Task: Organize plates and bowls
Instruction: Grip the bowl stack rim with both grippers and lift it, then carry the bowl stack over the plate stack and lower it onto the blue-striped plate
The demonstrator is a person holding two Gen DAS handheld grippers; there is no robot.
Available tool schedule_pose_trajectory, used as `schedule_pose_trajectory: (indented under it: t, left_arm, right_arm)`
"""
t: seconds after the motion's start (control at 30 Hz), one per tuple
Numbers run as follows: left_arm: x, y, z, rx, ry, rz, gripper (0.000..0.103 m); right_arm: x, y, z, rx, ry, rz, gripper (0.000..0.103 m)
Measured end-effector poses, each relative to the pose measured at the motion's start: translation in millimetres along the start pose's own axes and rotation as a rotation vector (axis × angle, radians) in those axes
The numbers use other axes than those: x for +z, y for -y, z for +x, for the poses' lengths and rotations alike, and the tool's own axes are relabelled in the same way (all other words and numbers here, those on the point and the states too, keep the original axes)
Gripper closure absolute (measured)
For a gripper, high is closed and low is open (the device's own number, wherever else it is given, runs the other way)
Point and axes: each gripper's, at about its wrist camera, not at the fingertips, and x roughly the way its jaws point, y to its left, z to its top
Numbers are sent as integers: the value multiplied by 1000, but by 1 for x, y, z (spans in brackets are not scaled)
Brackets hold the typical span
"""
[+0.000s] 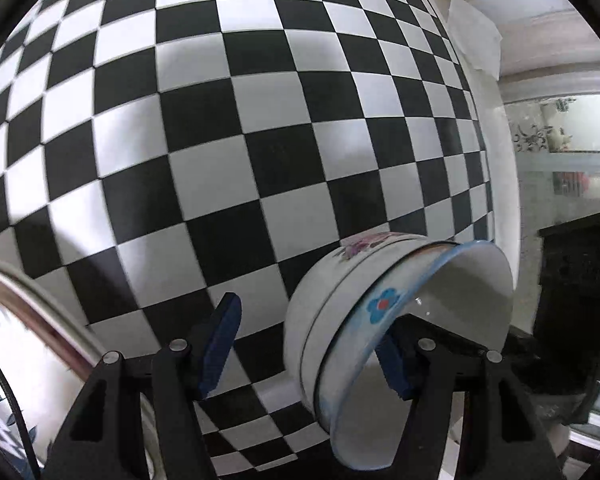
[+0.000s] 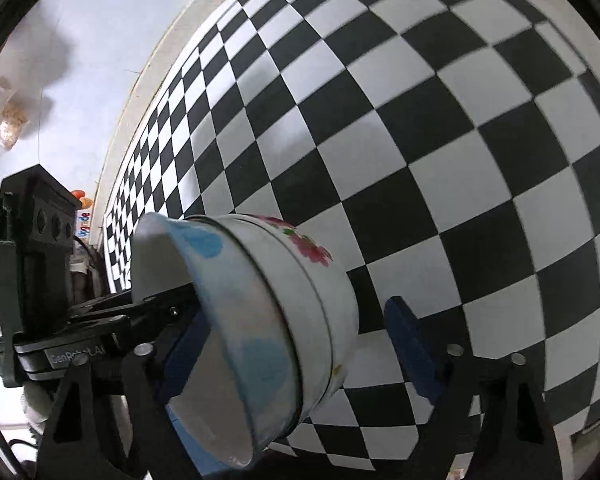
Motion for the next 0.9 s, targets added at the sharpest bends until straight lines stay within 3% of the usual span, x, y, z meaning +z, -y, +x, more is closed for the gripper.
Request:
schedule_pose_trajectory:
  t: [0.07,0.13,0.23,0.9]
  left_arm:
    - [1,-1,0,-24,5,-4,45]
    - [2,1,1,-68,-1,0,61]
    - [-1,9,0,-49,14,41,60]
    - [-15,6,-17,-21,34,-14,62]
  right_arm:
    - [2,4,5,19,-12,17,29]
    - [3,5,5,43,-6,26,38]
    - [7,6,7,28,-8,30,49]
    - [-3,3,18,45,-87,113,49]
